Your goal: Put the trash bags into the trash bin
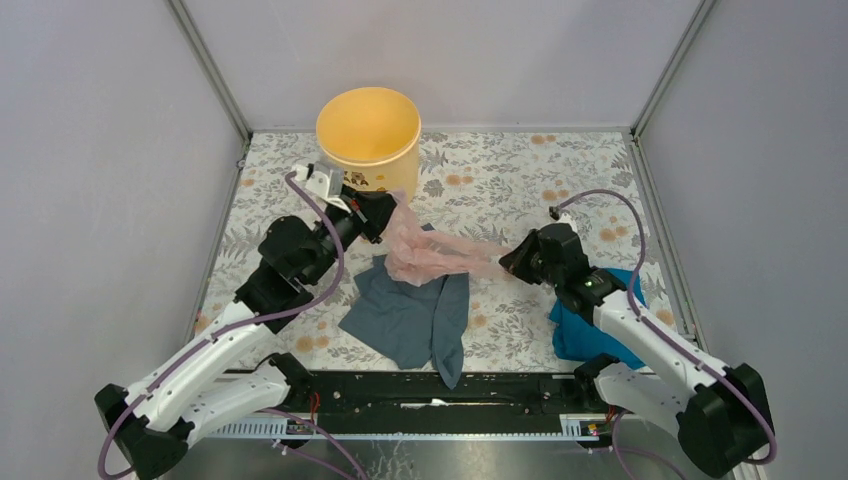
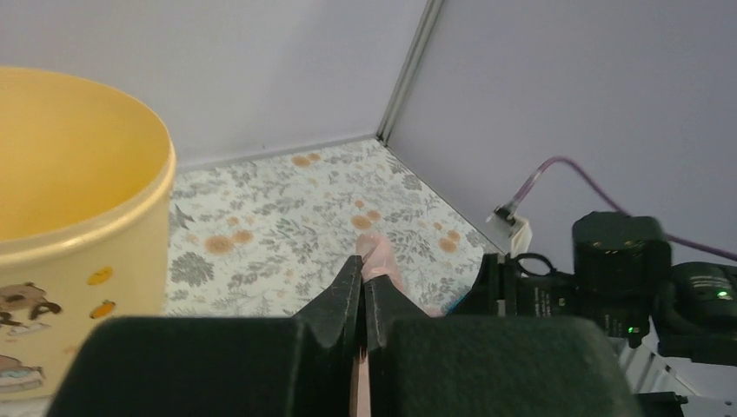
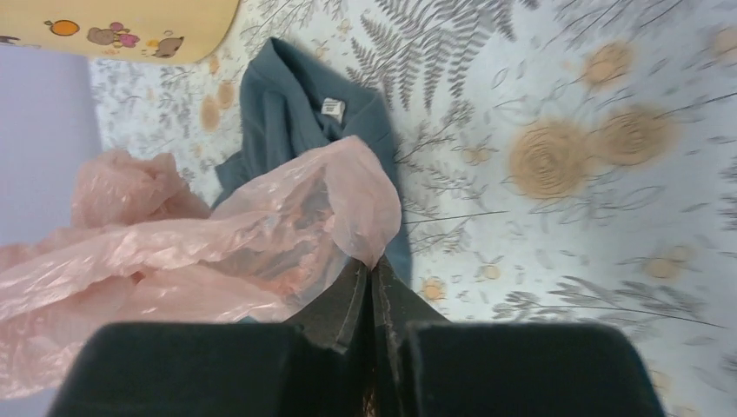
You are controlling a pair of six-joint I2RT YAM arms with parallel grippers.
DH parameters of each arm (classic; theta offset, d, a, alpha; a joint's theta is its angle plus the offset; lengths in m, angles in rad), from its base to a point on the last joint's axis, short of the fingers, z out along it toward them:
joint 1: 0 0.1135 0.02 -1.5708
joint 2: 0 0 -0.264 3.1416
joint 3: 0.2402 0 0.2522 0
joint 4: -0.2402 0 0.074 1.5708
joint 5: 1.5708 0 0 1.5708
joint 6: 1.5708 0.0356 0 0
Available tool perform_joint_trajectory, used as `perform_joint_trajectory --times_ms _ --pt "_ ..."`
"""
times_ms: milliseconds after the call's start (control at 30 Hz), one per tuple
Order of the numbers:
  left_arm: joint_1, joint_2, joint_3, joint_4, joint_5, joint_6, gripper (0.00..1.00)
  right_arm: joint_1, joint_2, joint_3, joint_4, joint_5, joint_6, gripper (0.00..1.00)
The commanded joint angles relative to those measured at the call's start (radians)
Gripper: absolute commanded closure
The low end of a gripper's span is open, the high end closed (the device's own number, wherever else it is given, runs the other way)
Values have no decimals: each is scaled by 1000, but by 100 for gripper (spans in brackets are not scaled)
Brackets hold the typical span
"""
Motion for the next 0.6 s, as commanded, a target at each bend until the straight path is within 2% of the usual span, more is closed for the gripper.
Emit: perform_joint_trajectory --times_ms 0,133,267,333,433,567 --pt "3 64 7 17 42 -148 93 3 -70 104 -238 157 -277 98" --pt "2 118 -34 -35 130 -314 87 4 -162 158 -260 140 -363 100" --pt "3 147 -32 -202 194 -406 84 4 -238 178 -252 111 -427 100" --pt "3 138 -45 -273 213 -435 78 4 -248 191 -264 105 -455 100" --pt "3 106 -51 -364 234 -451 64 4 -239 214 -286 91 -499 100" --pt "3 63 -12 -482 240 -435 35 3 -228 243 -302 72 -547 100"
